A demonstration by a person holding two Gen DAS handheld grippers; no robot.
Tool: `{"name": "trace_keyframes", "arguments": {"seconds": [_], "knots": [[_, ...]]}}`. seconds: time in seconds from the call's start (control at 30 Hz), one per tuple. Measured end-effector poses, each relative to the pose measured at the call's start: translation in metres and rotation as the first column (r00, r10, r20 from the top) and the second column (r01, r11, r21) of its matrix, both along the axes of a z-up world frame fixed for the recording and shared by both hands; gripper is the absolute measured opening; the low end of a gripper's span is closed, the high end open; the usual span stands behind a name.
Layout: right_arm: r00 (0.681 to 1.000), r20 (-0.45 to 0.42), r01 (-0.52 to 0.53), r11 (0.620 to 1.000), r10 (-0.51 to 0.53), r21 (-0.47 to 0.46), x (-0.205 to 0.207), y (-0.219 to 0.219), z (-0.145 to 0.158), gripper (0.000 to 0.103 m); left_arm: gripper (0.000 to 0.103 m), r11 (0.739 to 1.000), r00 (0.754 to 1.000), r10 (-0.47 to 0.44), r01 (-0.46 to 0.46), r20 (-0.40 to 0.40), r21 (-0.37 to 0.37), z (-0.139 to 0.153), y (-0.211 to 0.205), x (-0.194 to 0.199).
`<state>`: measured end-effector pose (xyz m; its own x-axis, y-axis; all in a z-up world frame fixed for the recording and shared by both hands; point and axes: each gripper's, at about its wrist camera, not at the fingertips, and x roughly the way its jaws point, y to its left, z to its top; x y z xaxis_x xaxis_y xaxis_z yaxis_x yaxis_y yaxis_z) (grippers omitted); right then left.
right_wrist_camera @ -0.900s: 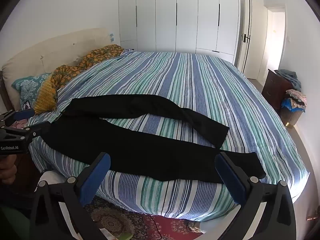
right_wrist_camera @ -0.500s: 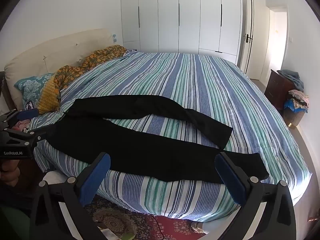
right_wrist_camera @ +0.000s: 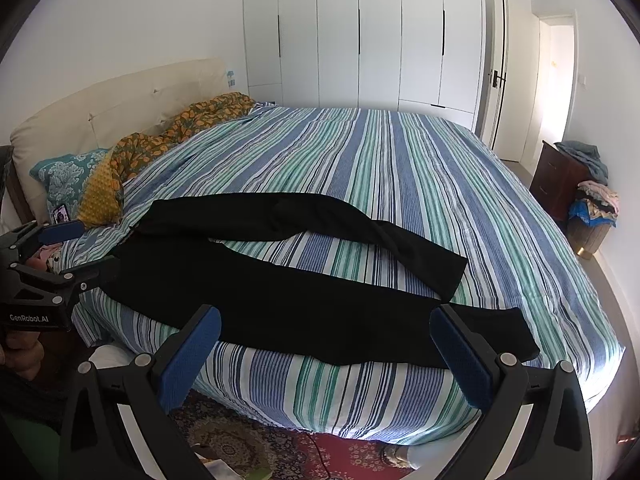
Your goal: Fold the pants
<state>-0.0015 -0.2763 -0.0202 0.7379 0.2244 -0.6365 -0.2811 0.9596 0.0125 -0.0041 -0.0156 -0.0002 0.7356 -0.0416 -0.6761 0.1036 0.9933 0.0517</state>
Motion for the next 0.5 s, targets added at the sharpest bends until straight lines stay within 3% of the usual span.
{"name": "trace_keyframes", "arguments": {"seconds": [0.5], "knots": [[1.0, 0.019, -0.016, 1.0, 0.015, 0.008, 0.0001, 0.0038, 0.0042, 0.103, 0.103, 0.999, 1.0, 0.013, -0.014, 0.01, 0.029, 0.0006, -0.0022, 0.0017]]}}
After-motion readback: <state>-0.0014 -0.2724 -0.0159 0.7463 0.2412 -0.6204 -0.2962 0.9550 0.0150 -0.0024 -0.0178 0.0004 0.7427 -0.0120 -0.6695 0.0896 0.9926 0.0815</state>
